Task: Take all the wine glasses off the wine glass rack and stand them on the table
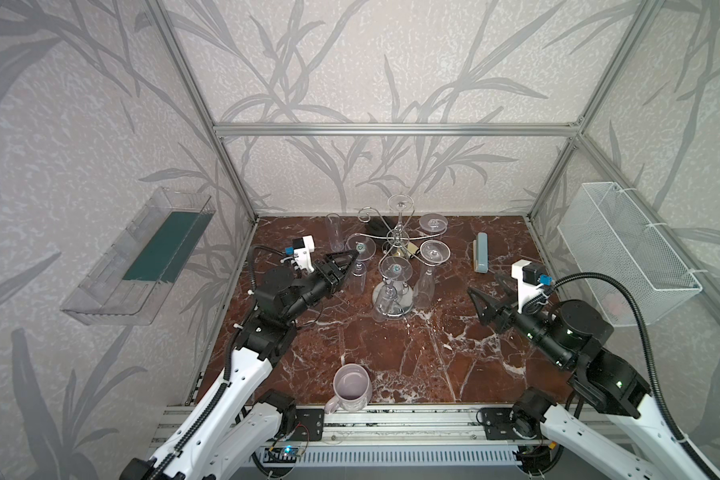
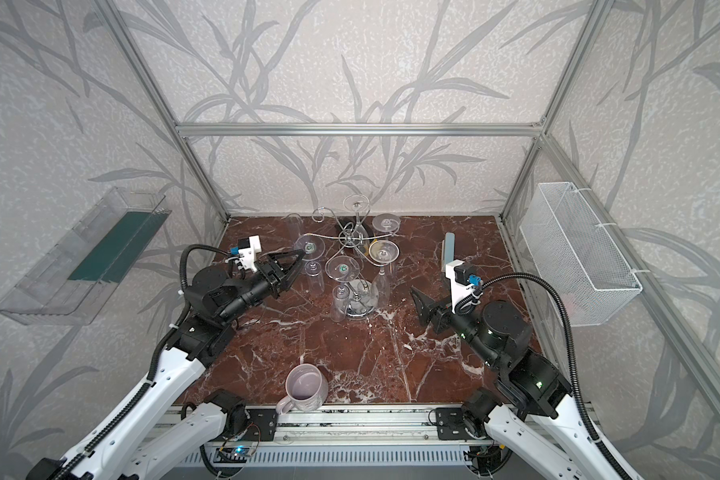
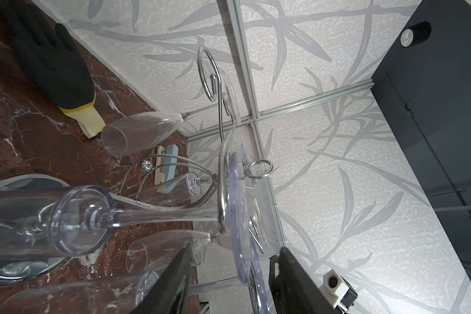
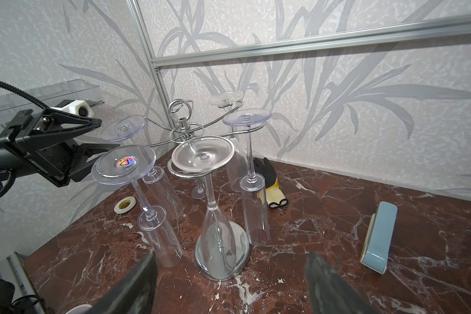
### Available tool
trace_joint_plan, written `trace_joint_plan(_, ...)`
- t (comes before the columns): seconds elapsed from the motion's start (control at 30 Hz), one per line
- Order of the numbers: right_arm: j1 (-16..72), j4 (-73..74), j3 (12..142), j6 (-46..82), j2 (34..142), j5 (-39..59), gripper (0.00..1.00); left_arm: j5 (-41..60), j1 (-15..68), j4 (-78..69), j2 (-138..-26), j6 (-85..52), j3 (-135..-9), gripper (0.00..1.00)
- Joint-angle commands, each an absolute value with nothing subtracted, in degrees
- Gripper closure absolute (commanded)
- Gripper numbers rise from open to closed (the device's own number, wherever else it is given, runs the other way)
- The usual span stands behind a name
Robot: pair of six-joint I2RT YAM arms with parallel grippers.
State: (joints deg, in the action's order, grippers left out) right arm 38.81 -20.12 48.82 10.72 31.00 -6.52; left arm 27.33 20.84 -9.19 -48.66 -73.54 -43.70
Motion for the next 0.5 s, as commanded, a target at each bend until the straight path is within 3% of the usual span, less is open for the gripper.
trace_joint_plan(0.0, 39.2, -20.5, 50.1, 11.6, 30.6, -7.4, 0.17, 28.3, 21.2, -9.9, -49.4, -74.7, -45.6, 0.51)
trace_joint_plan(0.47, 39.2, -20.6, 49.4, 12.5, 29.6, -8.0, 0.17, 26.8, 21.3, -7.5, -48.7, -74.9, -45.5, 0.76)
